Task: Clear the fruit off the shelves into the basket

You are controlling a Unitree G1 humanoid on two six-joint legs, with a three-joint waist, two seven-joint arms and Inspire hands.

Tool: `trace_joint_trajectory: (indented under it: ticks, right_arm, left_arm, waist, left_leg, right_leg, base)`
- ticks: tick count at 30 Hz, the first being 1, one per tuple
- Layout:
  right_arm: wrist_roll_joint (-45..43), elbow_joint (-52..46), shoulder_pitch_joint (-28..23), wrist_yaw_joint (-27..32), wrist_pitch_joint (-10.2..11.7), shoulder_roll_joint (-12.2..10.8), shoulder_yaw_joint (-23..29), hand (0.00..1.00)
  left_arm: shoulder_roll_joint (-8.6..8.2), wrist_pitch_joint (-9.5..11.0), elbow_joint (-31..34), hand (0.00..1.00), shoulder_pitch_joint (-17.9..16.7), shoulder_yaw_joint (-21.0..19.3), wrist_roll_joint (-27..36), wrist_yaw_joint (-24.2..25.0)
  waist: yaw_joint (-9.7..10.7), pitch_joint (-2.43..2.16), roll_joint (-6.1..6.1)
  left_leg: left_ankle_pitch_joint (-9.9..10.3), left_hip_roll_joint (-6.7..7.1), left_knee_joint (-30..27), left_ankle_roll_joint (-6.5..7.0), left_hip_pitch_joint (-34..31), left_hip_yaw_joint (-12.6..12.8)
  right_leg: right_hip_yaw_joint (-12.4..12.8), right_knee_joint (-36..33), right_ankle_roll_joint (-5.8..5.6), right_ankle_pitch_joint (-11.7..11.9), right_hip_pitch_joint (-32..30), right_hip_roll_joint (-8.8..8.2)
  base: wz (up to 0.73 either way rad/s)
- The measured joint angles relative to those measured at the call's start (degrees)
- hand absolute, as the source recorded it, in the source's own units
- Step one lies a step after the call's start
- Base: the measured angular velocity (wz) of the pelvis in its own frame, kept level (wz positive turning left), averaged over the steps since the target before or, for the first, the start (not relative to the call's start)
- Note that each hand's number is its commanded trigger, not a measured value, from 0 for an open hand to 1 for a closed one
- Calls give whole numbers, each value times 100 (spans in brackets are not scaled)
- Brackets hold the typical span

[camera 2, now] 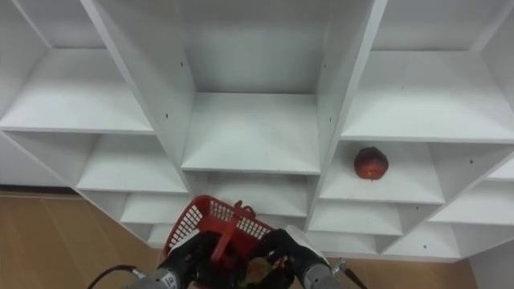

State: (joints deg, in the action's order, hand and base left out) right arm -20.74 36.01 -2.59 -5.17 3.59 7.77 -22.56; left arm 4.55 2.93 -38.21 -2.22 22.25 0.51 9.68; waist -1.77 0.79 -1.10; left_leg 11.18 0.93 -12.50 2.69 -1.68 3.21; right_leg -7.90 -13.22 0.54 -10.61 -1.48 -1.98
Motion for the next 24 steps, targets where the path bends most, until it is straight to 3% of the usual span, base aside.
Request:
trace_joint_trajectory:
  ticks: [3,4,5,6,14,24]
  right_arm:
    - [10,213,162,16,6,-64,-1,100]
    - [10,257,188,18,6,-70,-2,84]
    - [12,384,260,26,7,-73,-22,57]
    - [12,474,320,33,7,-81,-55,0]
    - [59,663,611,24,14,-145,-109,0]
    - [527,1094,935,155,88,-236,-216,0]
  left_arm:
    - [-13,2,5,100,51,68,1,1]
    - [-18,3,6,100,59,78,1,0]
    - [-17,6,7,100,75,117,1,0]
    - [-12,9,7,100,105,169,-1,0]
    - [30,158,47,100,231,408,-1,28]
    - [76,168,38,100,338,624,266,125]
  waist:
    - [12,2,-5]
    - [12,4,-7]
    - [12,4,-7]
    - [12,5,-6]
    - [-9,16,-27]
    - [22,42,-8]
  left_leg:
    - [0,-1,-68,0,-115,-6]
    - [0,-1,-88,0,-134,-8]
    - [0,-1,-114,0,-158,-13]
    - [0,-2,-115,0,-164,-13]
    - [0,-8,-131,0,-206,9]
    - [-1,-8,-102,-1,-202,8]
  right_leg:
    - [-10,-44,2,1,-96,3]
    - [-12,-46,3,2,-102,2]
    - [-20,-51,5,3,-110,0]
    - [-22,-57,7,4,-118,0]
    - [-69,-55,12,8,-145,3]
    - [-114,-34,12,8,-133,0]
  base:
    - [0]
    - [5]
    - [4]
    - [0]
    - [0]
    - [0]
